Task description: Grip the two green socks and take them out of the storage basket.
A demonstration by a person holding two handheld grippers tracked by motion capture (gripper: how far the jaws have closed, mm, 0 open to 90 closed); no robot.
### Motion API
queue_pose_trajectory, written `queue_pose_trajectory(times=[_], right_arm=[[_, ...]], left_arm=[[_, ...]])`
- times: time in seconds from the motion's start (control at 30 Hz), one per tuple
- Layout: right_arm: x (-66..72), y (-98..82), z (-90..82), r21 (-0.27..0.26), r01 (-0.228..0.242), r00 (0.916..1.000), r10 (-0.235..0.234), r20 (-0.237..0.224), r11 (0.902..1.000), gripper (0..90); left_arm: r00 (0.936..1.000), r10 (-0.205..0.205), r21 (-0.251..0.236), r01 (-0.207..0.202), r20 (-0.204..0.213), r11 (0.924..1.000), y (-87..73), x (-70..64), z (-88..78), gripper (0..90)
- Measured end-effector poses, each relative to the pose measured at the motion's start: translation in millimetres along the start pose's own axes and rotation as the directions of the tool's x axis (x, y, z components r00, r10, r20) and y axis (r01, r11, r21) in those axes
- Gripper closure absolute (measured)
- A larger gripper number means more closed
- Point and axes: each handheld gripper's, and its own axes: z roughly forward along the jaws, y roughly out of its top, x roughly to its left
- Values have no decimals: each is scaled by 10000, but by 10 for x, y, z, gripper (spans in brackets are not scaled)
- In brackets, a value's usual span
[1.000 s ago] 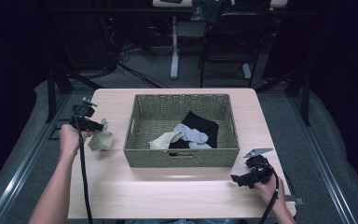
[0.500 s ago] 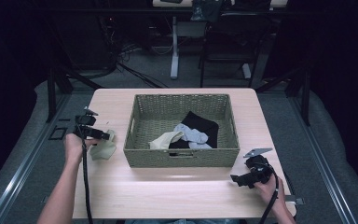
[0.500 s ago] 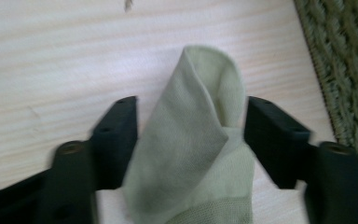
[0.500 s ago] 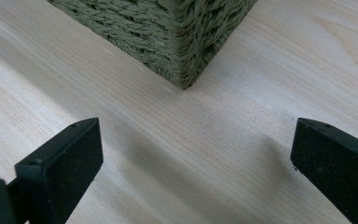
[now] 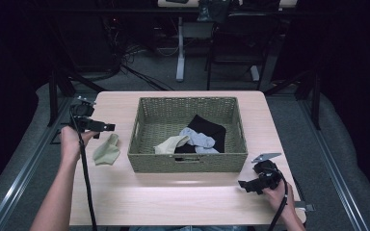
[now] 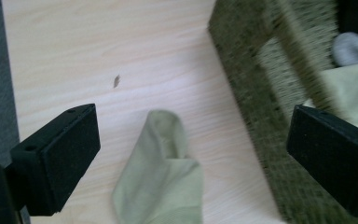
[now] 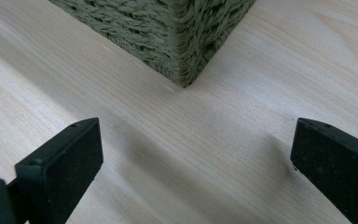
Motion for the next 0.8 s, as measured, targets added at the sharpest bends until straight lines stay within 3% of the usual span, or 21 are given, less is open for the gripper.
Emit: queue_pose_trajectory(times=[0.13, 0.43, 0.63, 0.8], right_arm=[[-2, 2, -5, 35, 21, 10000, -21, 2, 10000, 15], [-12, -2, -11, 35, 54, 10000, -54, 36, 10000, 16], [-17, -3, -7, 21, 123, 9999, -123, 9, 9999, 16], [-20, -5, -7, 31, 158, 9999, -158, 3, 9999, 16]], left_arm=[[9990, 435, -183, -434, 58, 9989, 110, -134, -109, 16], [9955, 947, -923, -934, 93, 9913, 376, -448, -262, 0], [9872, 1579, -1143, -1544, 223, 9814, 549, -741, -279, 0], [9784, 2033, -1098, -1983, 364, 9740, 665, -985, -163, 0]])
